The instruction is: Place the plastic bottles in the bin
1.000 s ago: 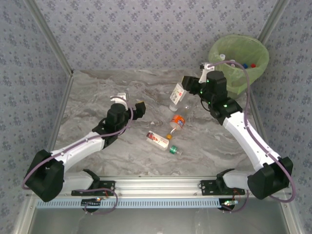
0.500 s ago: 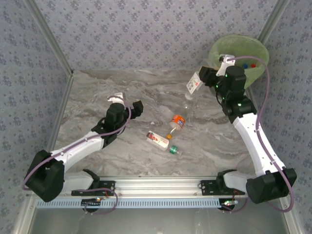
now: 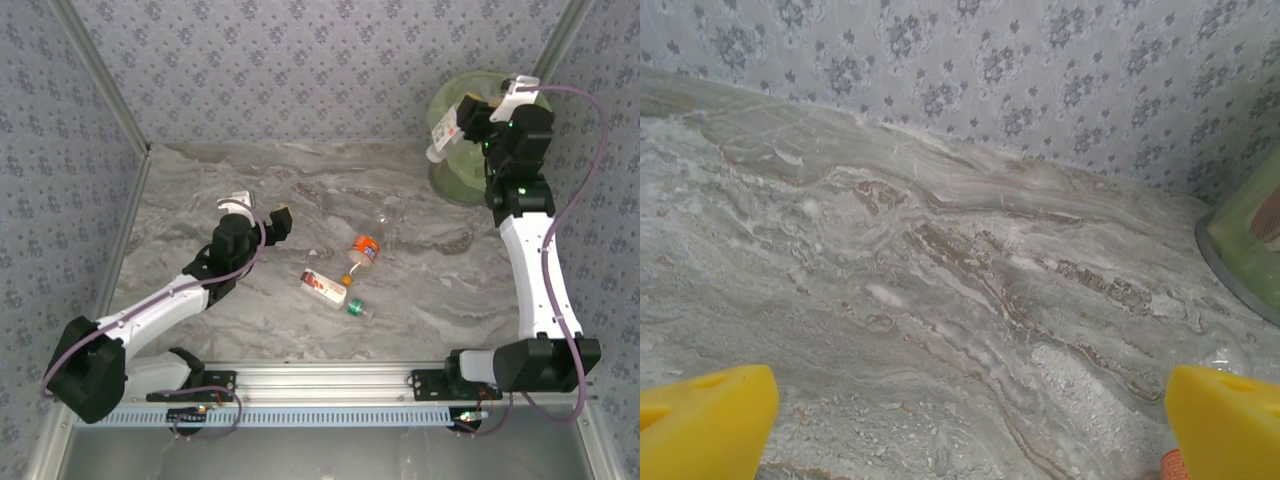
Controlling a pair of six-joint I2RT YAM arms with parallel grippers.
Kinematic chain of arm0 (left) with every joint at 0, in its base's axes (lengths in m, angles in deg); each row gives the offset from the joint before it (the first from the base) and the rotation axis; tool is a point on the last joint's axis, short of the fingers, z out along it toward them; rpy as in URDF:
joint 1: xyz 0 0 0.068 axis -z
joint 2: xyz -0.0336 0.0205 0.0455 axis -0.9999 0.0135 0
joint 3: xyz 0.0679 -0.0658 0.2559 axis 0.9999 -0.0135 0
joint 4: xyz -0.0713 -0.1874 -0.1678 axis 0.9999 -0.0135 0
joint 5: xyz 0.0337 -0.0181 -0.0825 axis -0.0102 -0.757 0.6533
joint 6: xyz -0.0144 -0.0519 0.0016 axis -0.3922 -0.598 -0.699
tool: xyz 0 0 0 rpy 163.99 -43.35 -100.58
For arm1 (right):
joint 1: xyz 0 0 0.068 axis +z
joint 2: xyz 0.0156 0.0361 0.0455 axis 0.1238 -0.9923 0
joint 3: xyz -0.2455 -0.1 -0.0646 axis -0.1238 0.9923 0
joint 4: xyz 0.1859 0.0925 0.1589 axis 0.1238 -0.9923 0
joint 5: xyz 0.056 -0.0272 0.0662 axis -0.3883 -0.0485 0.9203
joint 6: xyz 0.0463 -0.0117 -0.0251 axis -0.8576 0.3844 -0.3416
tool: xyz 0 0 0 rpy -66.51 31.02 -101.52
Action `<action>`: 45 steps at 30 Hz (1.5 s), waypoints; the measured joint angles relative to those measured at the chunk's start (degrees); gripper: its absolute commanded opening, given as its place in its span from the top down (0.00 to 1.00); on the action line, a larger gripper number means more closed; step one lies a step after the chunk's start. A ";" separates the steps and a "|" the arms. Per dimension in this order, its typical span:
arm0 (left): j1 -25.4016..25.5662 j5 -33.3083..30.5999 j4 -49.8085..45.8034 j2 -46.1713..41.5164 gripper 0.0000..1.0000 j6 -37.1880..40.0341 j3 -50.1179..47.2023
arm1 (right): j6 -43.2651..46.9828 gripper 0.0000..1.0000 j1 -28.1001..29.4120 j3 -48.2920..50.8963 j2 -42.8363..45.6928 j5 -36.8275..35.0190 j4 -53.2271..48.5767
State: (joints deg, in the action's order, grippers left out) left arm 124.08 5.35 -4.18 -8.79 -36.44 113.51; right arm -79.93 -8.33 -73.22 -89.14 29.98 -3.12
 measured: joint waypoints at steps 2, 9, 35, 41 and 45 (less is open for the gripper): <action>0.02 0.00 -0.02 -1.03 0.01 0.46 -0.13 | 0.00 1.00 -1.57 -0.31 -0.74 -0.07 1.42; 0.02 -0.42 -0.81 -1.64 0.01 0.94 -0.22 | 1.07 1.00 -3.43 -0.68 -3.63 -2.05 8.33; 0.00 -3.89 -4.24 -1.64 0.01 -0.39 -0.24 | 35.52 1.00 0.31 -8.85 -20.50 -13.22 14.86; -0.37 -4.50 -5.57 -1.64 0.01 -1.33 -0.24 | 41.09 1.00 1.75 -12.72 -25.55 -18.03 11.17; -0.37 -4.63 -5.79 -1.64 0.01 -1.36 -0.24 | 41.09 1.00 1.01 -17.29 -29.24 -19.89 7.54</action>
State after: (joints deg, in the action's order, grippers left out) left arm 123.70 0.72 -9.97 -10.43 -37.80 113.27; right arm -38.84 -7.32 -90.51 -118.39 10.09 4.42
